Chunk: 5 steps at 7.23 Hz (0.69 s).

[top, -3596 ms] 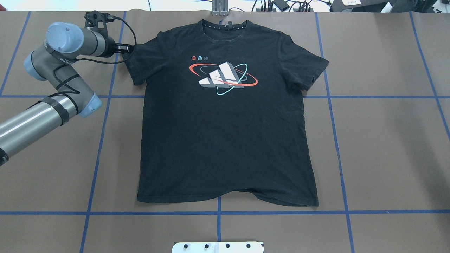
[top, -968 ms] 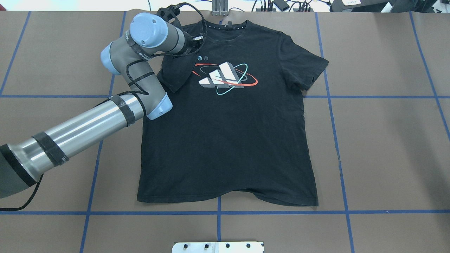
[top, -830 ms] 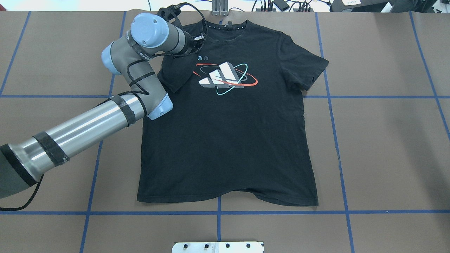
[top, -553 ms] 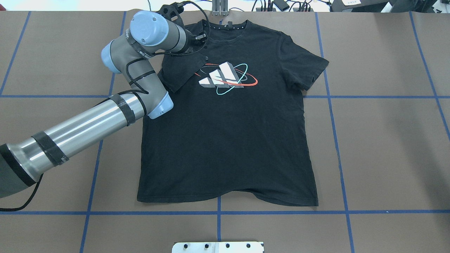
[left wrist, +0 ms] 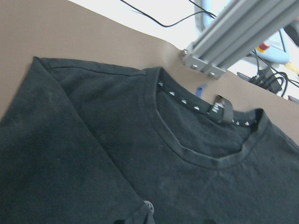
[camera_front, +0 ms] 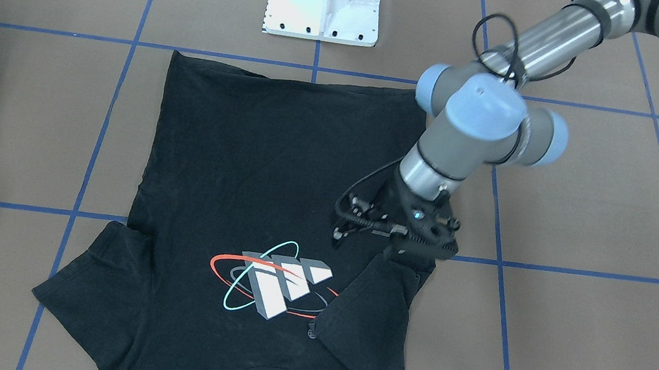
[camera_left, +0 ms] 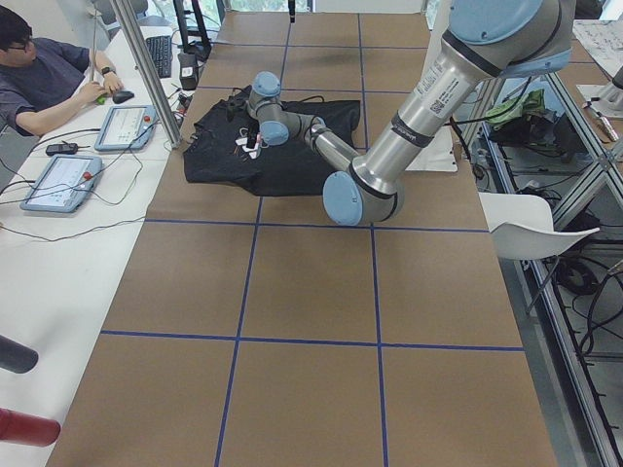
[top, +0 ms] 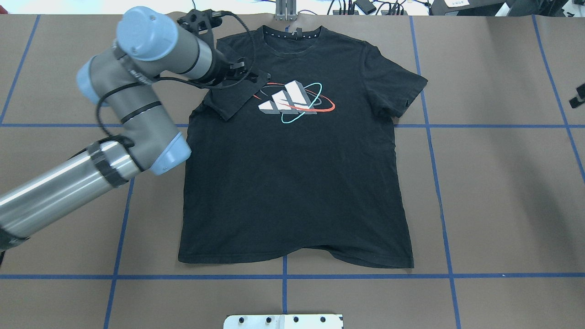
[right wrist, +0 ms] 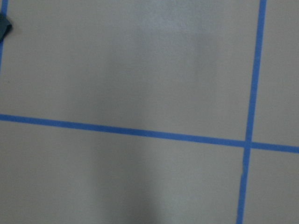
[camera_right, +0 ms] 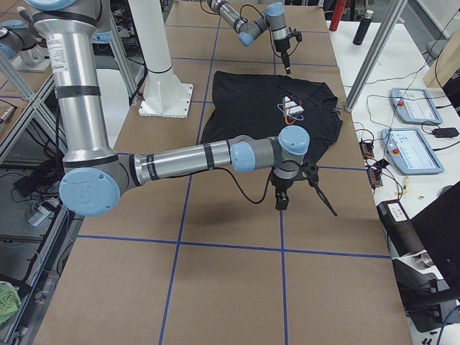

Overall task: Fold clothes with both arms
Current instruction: 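Grasp the sleeve with the left gripper and fold it onto the shirt body, then release the sleeve with the left gripper while the right gripper reaches the other sleeve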

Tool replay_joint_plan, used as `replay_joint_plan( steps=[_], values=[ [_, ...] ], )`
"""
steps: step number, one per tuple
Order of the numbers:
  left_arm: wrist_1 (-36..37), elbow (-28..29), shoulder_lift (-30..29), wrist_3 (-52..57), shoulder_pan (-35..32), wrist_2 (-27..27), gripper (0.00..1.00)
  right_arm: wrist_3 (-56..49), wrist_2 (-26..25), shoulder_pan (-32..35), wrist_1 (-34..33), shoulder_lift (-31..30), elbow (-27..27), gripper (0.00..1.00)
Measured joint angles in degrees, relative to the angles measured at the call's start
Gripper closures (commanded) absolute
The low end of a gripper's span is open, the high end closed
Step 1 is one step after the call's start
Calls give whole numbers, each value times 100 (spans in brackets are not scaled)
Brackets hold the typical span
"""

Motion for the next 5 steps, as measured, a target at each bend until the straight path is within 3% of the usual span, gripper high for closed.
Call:
replay_joint_plan(
  steps=[2, 5],
  values=[
    [330, -1156, 801, 197, 4, -115, 0, 942, -27, -386, 878, 713, -858, 0],
    [398, -2127, 1642, 494, 2, -363, 0, 2641, -568, -1140, 2549, 1725, -2246, 0]
  ],
)
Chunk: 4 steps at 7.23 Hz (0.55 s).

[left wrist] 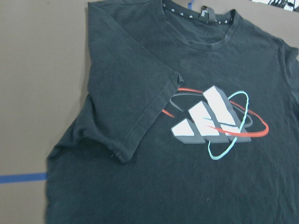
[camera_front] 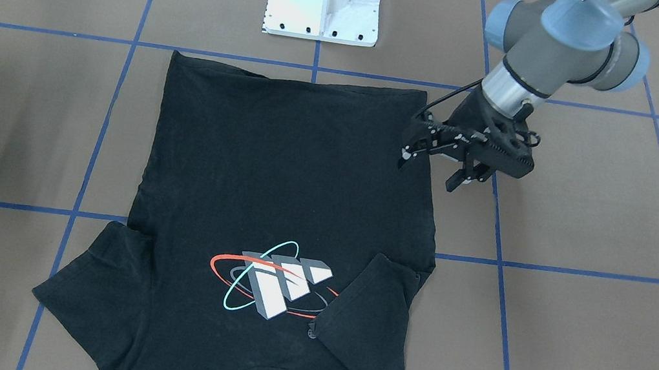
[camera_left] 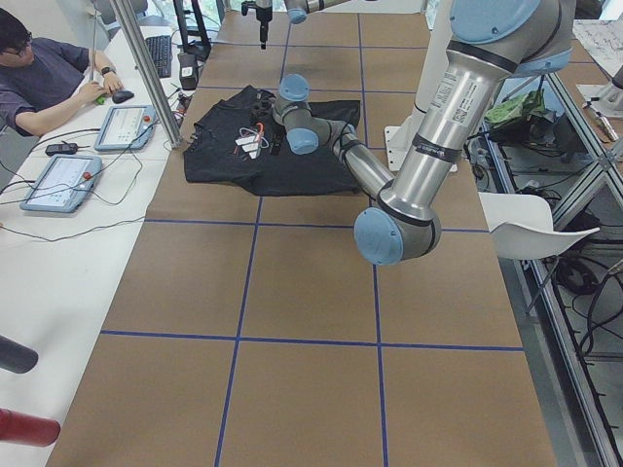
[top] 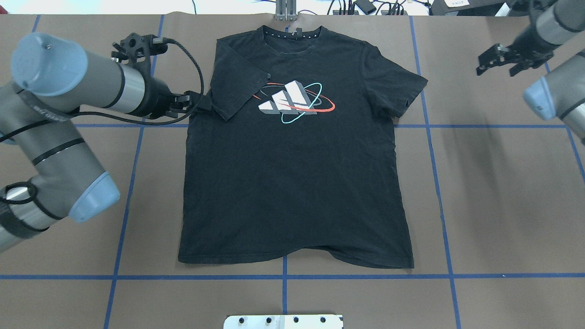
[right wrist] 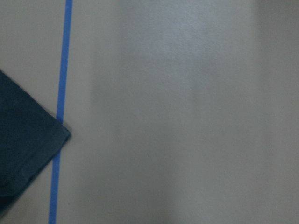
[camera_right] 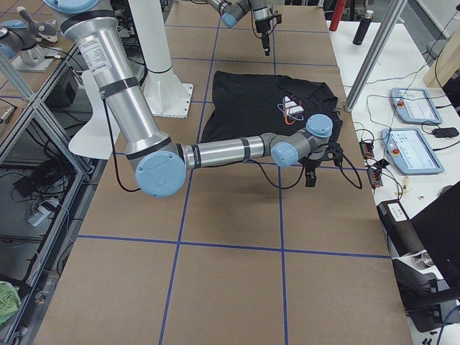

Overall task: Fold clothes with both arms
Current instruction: 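Release the sleeve with the left gripper while the right gripper reaches the other sleeve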

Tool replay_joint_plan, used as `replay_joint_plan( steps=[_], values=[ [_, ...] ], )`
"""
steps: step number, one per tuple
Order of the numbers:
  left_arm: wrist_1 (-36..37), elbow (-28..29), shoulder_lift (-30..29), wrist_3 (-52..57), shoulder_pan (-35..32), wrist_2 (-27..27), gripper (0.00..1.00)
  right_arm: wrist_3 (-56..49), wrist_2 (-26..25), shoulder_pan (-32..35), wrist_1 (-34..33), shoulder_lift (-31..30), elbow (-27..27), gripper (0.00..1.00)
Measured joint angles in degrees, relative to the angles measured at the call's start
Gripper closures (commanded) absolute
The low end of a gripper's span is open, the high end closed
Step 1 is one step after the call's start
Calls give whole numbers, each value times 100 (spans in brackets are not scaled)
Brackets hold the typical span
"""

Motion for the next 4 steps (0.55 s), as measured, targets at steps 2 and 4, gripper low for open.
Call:
replay_joint_plan(
  steps=[2, 4],
  values=[
    [19, -250, 294, 313, 21, 5, 0, 661, -226, -352, 827, 599, -822, 2],
    [21, -278, 336, 360, 31, 10, 0, 969, -323, -530, 1315, 823, -1244, 8]
  ],
)
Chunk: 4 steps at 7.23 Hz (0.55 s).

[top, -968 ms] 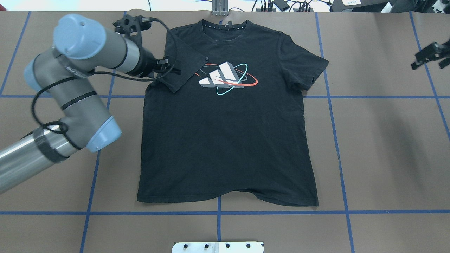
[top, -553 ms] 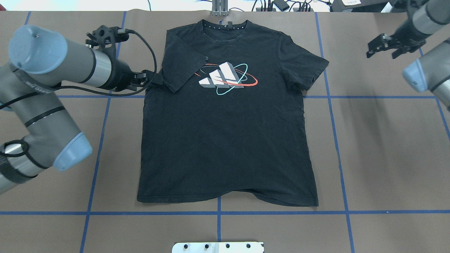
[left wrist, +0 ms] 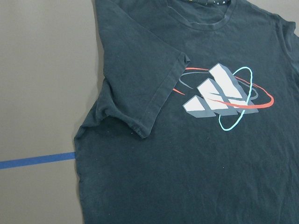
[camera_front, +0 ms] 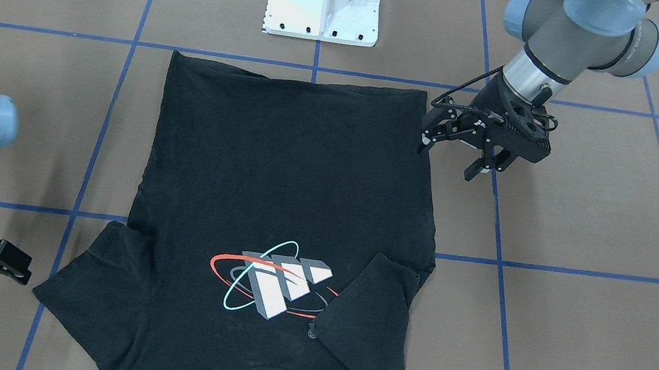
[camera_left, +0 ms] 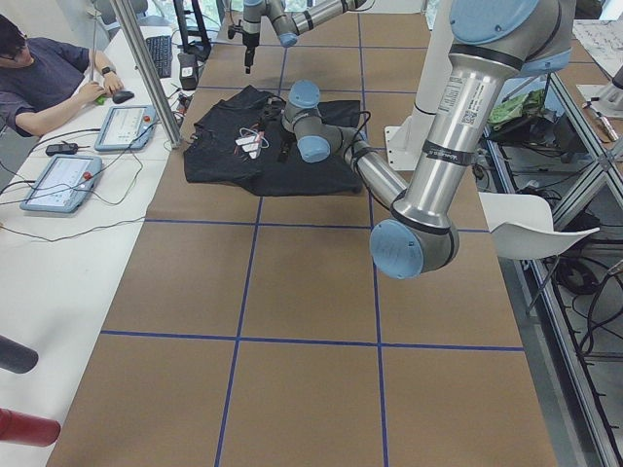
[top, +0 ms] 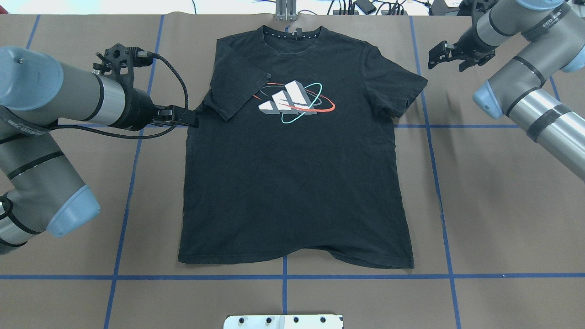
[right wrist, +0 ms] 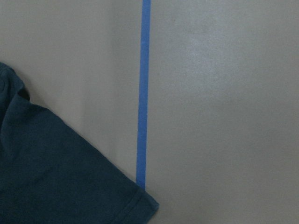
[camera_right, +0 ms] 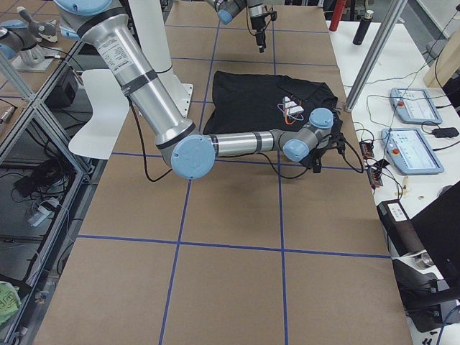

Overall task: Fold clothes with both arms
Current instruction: 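Release the sleeve with the left gripper while the right gripper reaches the other sleeve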

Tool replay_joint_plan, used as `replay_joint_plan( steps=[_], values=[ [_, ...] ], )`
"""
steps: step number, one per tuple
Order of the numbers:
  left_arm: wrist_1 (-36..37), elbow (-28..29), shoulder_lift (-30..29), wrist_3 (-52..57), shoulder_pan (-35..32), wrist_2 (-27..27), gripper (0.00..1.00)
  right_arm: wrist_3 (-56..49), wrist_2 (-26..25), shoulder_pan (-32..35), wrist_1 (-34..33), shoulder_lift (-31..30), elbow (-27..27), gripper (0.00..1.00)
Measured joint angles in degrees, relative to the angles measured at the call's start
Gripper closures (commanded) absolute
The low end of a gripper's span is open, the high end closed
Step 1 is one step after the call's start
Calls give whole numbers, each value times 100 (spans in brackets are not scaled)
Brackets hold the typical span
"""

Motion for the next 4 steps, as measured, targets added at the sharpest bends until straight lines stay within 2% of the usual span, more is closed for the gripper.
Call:
replay_joint_plan(
  steps=[2, 4],
  values=[
    [0, 32, 3, 5, 8, 7, 0, 309, -243, -217, 460, 85, -305, 23],
    [0, 56, 2, 6, 14, 9, 0, 456, -401, -354, 735, 273, -639, 30]
  ],
)
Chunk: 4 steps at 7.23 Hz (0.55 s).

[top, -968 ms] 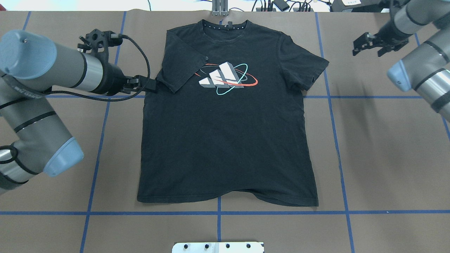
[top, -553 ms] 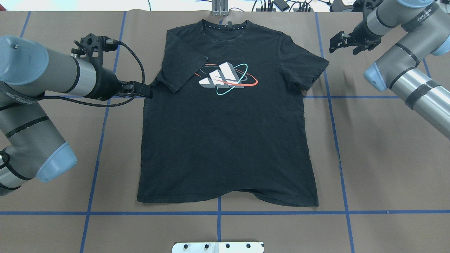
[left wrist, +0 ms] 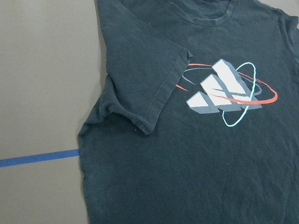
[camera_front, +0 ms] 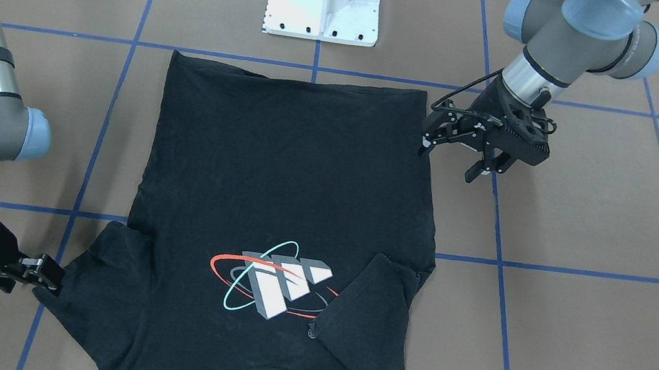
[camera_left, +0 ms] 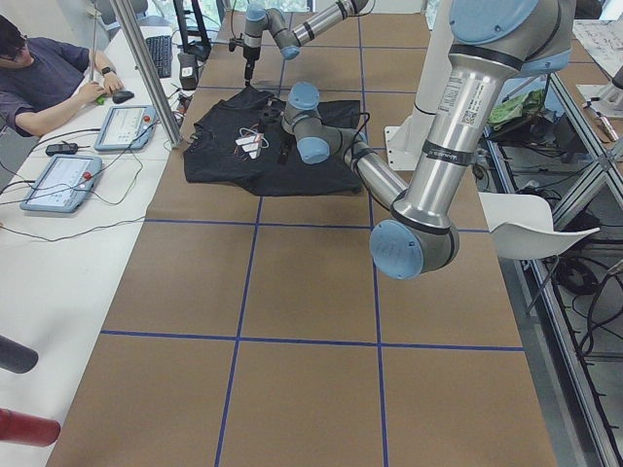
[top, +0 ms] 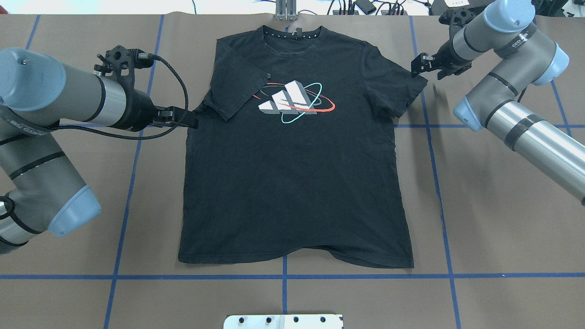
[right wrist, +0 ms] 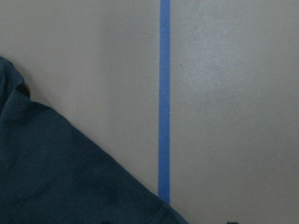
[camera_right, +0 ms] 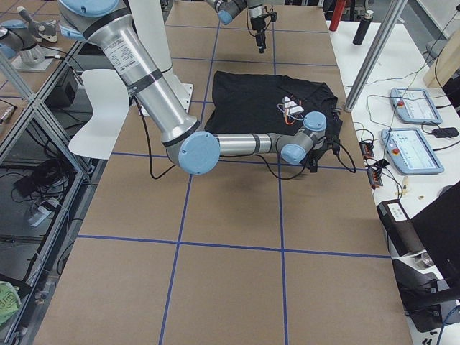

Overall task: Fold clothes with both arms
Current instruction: 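Release the sleeve with the left gripper while the right gripper reaches the other sleeve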

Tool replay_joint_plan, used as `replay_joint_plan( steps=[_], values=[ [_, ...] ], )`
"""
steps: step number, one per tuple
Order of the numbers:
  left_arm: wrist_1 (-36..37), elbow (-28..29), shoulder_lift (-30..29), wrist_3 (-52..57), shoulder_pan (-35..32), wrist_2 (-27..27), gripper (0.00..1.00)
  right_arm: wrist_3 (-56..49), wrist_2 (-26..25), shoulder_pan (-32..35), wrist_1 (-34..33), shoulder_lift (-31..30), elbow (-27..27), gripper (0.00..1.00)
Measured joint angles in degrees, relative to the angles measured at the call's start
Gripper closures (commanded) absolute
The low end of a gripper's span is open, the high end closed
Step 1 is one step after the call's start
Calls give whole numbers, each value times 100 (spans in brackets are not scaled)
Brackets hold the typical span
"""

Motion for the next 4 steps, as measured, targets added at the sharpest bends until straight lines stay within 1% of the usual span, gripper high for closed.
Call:
replay_joint_plan(
  steps=[3, 4],
  values=[
    [0, 12, -2, 4, 11, 0, 0, 20, -131, -79, 57, 45, -99, 31],
    [0, 14, -4, 4, 13, 0, 0, 17, -205, -111, 59, 31, -107, 35]
  ],
)
